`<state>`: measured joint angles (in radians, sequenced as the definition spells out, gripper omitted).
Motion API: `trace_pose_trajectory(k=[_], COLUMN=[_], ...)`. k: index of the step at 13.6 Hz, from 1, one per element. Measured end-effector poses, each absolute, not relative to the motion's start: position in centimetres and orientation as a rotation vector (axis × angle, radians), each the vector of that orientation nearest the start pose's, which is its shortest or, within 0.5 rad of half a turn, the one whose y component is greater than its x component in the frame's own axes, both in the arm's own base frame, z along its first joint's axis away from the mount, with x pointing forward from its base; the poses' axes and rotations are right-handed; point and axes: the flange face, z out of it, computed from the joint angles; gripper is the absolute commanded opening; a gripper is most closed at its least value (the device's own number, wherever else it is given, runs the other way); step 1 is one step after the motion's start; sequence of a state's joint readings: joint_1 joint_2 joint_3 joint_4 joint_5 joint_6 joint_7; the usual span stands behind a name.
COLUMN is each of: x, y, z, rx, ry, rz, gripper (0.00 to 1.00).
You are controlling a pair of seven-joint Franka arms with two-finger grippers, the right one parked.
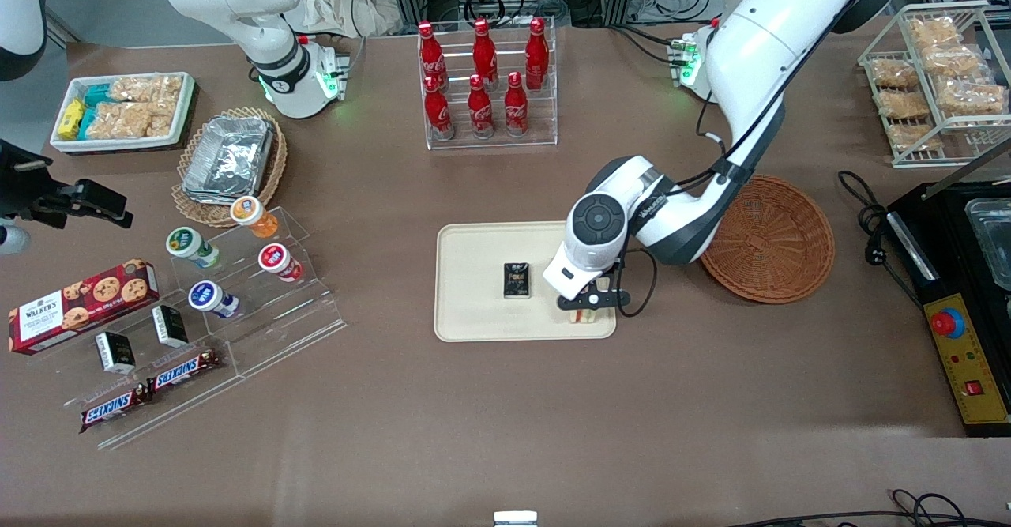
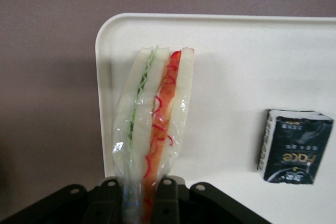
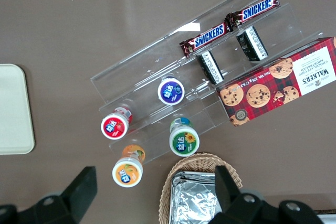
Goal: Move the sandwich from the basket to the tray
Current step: 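Lower the sandwich onto the tray beside the black packet, then open the left gripper and lift it away from the sandwich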
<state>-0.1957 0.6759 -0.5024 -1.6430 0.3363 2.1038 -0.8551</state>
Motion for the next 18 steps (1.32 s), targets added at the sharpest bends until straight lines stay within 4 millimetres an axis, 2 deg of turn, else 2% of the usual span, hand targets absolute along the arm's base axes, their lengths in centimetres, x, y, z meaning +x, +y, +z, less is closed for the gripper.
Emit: trace_pose_trajectory(k=[2, 3, 4, 10, 14, 16, 18], x=[54.8, 54.8, 54.8, 55.1, 55.5, 56.0, 56.7], y=[-38.8, -38.8, -38.7, -38.6, -38.6, -38.6, -38.4], z=[23.7, 23.3, 23.0, 23.0, 23.9, 25.4, 28.6], rx=[-3.081, -3.077, -3.073, -3.071, -3.074, -3.081, -3.097], ry=[-0.063, -0.059, -0.054, -0.057, -0.079, -0.111, -0.191], rz=[0.17, 0.169, 0.167, 0.155, 0.138, 0.108, 0.049], gripper=[0.0, 0.3, 0.99, 1.0, 1.0, 1.0, 1.0])
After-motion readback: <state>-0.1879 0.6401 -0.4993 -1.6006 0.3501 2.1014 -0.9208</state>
